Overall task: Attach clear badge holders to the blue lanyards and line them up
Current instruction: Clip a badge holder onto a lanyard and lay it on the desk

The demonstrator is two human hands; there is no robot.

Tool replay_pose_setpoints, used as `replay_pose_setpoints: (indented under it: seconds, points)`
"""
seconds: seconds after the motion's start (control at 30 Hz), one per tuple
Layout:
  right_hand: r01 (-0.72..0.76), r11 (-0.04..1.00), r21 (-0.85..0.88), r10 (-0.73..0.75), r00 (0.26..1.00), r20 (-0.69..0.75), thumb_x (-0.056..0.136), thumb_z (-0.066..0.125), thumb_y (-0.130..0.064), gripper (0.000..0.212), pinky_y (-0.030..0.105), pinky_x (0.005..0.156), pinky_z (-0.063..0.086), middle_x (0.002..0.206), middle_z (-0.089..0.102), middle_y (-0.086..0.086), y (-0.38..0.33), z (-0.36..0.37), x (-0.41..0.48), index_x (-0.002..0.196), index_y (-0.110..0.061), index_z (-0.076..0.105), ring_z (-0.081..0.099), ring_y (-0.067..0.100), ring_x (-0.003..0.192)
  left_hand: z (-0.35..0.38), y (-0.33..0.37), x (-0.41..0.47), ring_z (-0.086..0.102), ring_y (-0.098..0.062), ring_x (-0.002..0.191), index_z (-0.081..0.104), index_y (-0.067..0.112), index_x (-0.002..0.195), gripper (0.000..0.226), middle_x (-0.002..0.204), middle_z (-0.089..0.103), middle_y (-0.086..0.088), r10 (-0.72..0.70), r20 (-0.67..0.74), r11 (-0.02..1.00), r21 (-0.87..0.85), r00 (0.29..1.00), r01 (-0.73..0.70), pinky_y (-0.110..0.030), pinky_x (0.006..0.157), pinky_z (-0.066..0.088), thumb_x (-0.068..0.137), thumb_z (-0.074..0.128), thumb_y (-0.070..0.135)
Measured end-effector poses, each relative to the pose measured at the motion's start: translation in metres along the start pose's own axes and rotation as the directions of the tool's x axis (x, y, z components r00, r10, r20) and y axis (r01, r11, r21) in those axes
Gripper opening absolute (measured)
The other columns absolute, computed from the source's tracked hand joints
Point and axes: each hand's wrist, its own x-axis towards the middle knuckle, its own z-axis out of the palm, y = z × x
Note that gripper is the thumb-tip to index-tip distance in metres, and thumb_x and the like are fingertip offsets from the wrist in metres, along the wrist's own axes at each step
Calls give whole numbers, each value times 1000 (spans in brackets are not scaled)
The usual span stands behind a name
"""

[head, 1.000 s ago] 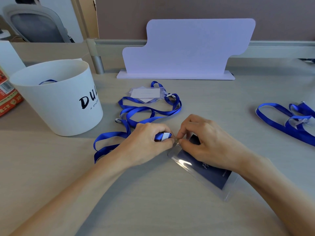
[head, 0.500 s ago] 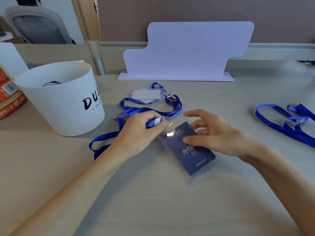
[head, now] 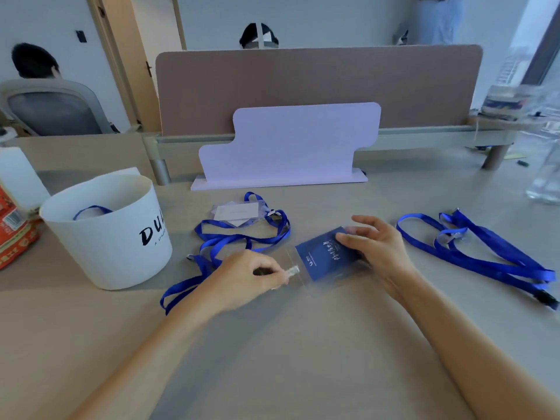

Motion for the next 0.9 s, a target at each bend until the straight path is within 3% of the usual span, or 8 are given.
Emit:
replay_pose_setpoints:
  seconds: [0.1,0.17,0.27,0.4,0.47,0.57,0.7,0.9]
  points:
    - [35,999,35,-32,995,-93,78,78,-9,42,25,73,56,90,71,1,-1,-10,-5,116,-13,60,69,9,73,10,16,8,56,0,73,65,33,94,20,82,65,17,-3,35,998,69,999,1,-18,65,43,85,59,50]
    - [48,998,45,-43,993,-113,79,77,-12,36,24,71,57,91,73,5,-1,-19,-9,112,-13,63,71,11,74,16,27,13,58,-2,98,49,37,117,38,103,62,21,-34,32,999,-18,999,34,-21,76,46,85,58,54]
    - [72,996,53,-67,994,-92,80,77,-12,30,26,72,58,89,75,9,-2,-32,-15,107,-9,66,72,15,78,26,45,22,52,-8,109,35,30,135,60,120,55,18,-55,-47,994,-95,997,50,-26,84,41,85,61,51]
    - [133,990,-41,-136,989,-65,85,72,-14,20,23,72,54,85,74,2,-2,-45,-13,104,-10,67,70,14,81,36,59,36,61,-10,84,57,25,113,25,98,66,11,0,-32,998,-59,1000,-2,-33,81,50,89,63,31]
    - [174,956,-235,-189,981,-43,93,62,-25,15,26,76,55,89,73,-3,1,-52,-6,104,-16,67,68,12,87,43,60,46,61,-11,66,61,24,97,8,83,70,9,5,13,993,-121,1000,-4,-34,81,53,90,63,21]
    - [208,820,-533,-234,972,19,101,39,-38,30,38,80,51,88,70,2,10,-65,6,95,-20,62,64,21,87,53,61,66,60,-15,59,60,12,99,8,81,72,-1,-55,-11,972,-229,998,52,-36,69,55,92,59,15]
    - [205,639,-742,-311,950,-5,101,29,-40,38,43,68,45,73,61,7,19,-85,27,79,-13,45,57,33,75,63,75,90,59,-13,56,55,12,96,4,88,72,-6,-136,-74,936,-338,988,103,-14,43,41,93,58,13]
    - [53,560,-827,-344,923,-174,101,31,-34,43,37,60,34,68,55,7,16,-113,52,66,-10,38,49,31,67,77,93,138,64,-16,62,54,5,105,14,90,73,-7,-218,-40,786,-599,975,151,-21,44,40,93,58,10]
